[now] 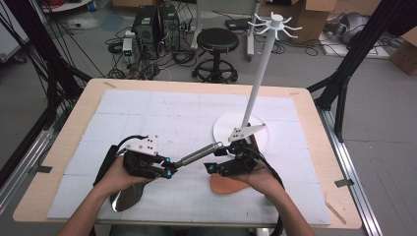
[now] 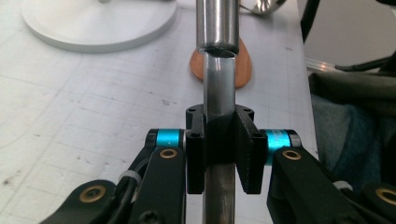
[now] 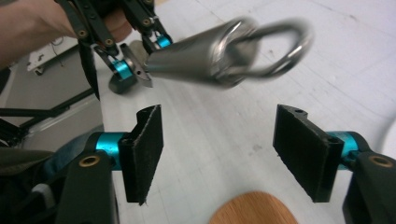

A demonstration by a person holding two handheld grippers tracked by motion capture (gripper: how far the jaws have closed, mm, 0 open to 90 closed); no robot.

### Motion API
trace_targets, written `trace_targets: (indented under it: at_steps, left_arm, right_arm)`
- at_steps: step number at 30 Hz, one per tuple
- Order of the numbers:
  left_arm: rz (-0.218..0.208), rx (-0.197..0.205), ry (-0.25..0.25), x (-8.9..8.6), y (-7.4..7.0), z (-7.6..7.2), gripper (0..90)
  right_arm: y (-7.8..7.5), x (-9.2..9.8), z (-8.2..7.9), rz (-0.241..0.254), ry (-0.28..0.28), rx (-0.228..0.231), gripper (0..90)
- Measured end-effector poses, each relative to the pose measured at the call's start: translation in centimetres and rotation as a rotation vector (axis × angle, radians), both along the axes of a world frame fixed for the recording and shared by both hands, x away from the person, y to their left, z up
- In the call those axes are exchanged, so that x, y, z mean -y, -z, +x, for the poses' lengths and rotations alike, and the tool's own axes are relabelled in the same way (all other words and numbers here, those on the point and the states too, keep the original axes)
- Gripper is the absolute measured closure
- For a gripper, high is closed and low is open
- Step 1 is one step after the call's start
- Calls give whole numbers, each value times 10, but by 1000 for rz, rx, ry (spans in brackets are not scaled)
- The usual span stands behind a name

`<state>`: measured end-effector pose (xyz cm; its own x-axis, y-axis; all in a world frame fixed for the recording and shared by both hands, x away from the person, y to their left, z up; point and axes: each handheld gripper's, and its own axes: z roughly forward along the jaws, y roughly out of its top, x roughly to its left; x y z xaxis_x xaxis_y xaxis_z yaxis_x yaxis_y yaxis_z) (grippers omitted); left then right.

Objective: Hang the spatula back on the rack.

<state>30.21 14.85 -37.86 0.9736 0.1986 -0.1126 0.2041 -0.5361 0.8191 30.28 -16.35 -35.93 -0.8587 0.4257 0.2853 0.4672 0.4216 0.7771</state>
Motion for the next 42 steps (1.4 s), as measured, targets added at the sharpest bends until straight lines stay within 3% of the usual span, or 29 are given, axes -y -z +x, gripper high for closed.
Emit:
trace_targets:
  at_steps: [3,10,17,25,31,36,39,42]
  left_arm:
    - [-15,4,-16,1,-3,1,763]
    - [-51,27,-48,3,-16,4,766]
    - [-81,16,-77,4,-20,6,769]
    - [-107,34,-89,13,-34,7,776]
    - [-122,48,-90,17,-41,6,780]
    - [-170,49,-90,17,-45,6,778]
    - [-179,50,-98,15,-47,5,759]
    - [-192,58,-116,12,-51,2,709]
  right_arm:
    - [-2,-3,0,18,4,6,364]
    - [-11,-21,-4,124,23,54,454]
    - [-17,-33,-4,177,44,75,511]
    - [-25,-49,-4,223,76,108,596]
    - [-32,-48,-3,262,113,143,677]
    - [-40,-48,-3,287,107,157,700]
    - [-43,-48,-3,289,98,163,707]
    - [-48,-50,-3,322,83,162,721]
